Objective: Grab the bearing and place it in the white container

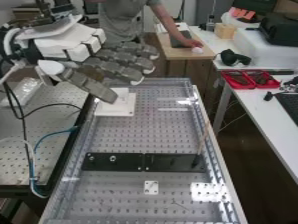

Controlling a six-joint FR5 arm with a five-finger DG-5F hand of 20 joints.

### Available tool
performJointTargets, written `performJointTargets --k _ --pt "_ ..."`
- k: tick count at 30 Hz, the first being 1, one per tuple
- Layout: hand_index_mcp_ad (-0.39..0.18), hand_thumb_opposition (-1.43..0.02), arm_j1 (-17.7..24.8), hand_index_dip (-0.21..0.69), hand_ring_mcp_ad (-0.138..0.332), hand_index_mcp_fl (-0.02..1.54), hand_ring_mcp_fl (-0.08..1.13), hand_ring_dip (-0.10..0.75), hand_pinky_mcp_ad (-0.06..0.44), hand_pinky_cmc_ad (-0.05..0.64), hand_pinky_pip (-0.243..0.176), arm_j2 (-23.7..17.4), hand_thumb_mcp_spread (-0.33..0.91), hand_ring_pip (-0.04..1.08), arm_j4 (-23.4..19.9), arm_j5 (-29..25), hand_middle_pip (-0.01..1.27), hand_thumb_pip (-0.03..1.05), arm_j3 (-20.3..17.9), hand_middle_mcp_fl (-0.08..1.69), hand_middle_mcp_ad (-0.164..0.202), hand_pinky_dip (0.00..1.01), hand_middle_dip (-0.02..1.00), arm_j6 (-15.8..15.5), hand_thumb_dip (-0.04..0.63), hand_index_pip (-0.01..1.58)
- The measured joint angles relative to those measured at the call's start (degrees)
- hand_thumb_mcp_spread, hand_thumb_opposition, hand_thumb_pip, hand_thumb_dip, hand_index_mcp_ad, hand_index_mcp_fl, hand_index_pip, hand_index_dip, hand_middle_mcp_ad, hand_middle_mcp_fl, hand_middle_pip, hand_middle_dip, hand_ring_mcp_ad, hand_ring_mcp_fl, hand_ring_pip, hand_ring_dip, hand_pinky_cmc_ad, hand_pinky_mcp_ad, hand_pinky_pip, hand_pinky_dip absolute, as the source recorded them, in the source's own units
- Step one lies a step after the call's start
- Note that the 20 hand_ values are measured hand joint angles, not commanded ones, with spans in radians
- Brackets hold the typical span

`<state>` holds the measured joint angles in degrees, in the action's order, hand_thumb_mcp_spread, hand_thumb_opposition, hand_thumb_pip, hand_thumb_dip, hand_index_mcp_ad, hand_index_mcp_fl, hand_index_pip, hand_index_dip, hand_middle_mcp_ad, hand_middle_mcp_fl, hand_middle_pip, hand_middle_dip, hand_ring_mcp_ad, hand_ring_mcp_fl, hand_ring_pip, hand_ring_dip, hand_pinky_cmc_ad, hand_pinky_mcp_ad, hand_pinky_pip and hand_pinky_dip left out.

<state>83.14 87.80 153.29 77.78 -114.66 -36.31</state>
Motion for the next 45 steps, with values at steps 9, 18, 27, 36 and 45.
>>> performJointTargets --k 9,18,27,36,45 --pt "-0.161 -0.76 1.19 0.164 0.134 0.1 0.01 0.016 0.297 0.379 -0.093 0.01 0.22 0.1 0.6 -0.12 0.13 0.54 0.82 0.0 0.073 0.25 0.13 -0.11 0.159 0.11" --pt "-0.157 -0.76 1.37 0.164 0.129 0.1 0.01 0.016 0.297 0.379 -0.089 -0.96 0.22 0.1 0.0 1.31 0.13 0.54 0.43 0.0 0.073 0.25 0.13 -0.02 0.159 0.11" --pt "-0.157 -0.76 2.95 0.164 0.129 0.1 0.01 0.016 0.297 0.379 -0.093 -1.28 0.22 0.1 -0.62 0.87 0.13 0.55 0.77 0.0 0.073 0.25 0.13 0.29 0.159 0.11" --pt "-0.157 -0.76 4.01 0.164 0.129 0.1 0.01 0.016 0.297 0.379 -0.089 -1.13 0.22 0.1 -0.81 1.32 0.13 0.55 1.97 0.0 0.073 0.25 0.13 0.39 0.159 0.11" --pt "-0.157 -0.76 3.93 0.164 0.138 0.1 0.01 0.016 0.297 0.379 -0.089 -1.23 0.22 0.1 -0.19 2.32 0.13 0.55 2.59 0.0 0.073 0.25 0.13 -0.18 0.159 0.11"
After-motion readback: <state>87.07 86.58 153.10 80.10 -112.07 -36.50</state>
